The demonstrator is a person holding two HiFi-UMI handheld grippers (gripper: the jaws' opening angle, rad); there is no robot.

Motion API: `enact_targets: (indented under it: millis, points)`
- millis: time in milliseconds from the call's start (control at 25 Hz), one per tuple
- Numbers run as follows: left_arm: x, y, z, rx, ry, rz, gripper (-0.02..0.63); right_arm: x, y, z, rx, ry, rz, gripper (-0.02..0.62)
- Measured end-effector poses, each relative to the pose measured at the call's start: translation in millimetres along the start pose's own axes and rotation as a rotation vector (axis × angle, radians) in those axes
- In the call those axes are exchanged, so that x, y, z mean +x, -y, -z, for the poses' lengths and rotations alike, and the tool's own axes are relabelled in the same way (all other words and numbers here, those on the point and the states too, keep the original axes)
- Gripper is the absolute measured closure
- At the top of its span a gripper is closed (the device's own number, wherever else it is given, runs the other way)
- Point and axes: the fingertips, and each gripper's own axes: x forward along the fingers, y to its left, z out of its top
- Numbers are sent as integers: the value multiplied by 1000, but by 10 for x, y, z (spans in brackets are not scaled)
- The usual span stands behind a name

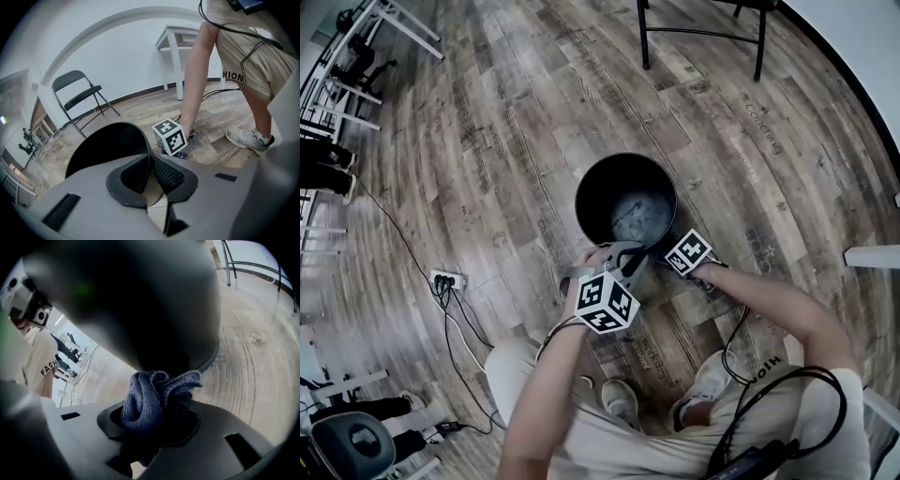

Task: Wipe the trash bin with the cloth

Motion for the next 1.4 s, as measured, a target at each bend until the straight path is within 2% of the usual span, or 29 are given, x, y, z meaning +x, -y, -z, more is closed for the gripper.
enact_targets:
  millis: [200, 280, 400, 480, 600, 720, 840, 880, 960, 1240, 1400]
  points:
    - [-64, 20, 86, 0, -31, 53, 560, -372, -202, 139, -150, 72, -44, 485]
    - [-134, 26, 166, -16, -48, 86, 560, -603, -317, 151, -275, 110, -53, 485]
    - [-202, 7, 259, -11, -85, 106, 558, -932, -472, 71, -488, 155, -20, 485]
    - [-217, -15, 282, 11, -112, 99, 556, -1116, -591, -71, -549, 188, -4, 485]
    - [-207, -27, 168, 2, -74, 94, 514, -1335, -811, -337, -530, 242, -14, 485]
    - [-152, 10, -4, -2, -17, 98, 497, -1459, -1041, -448, -493, 225, -68, 485]
    - [-54, 48, -9, 30, -44, 90, 502, -1647, -1219, -568, -458, 234, -117, 485]
    - [-41, 32, -2, 34, -54, 82, 523, -1719, -1245, -642, -438, 249, -122, 485]
    - [-44, -4, 11, 31, -62, 71, 551, -1795, -1260, -770, -417, 252, -114, 485]
    - [-33, 20, 11, 61, -66, 39, 553, -1627, -1219, -851, -414, 207, -82, 485]
    - [-27, 19, 6, 75, -62, 30, 554, -1482, -1097, -811, -359, 202, -95, 485]
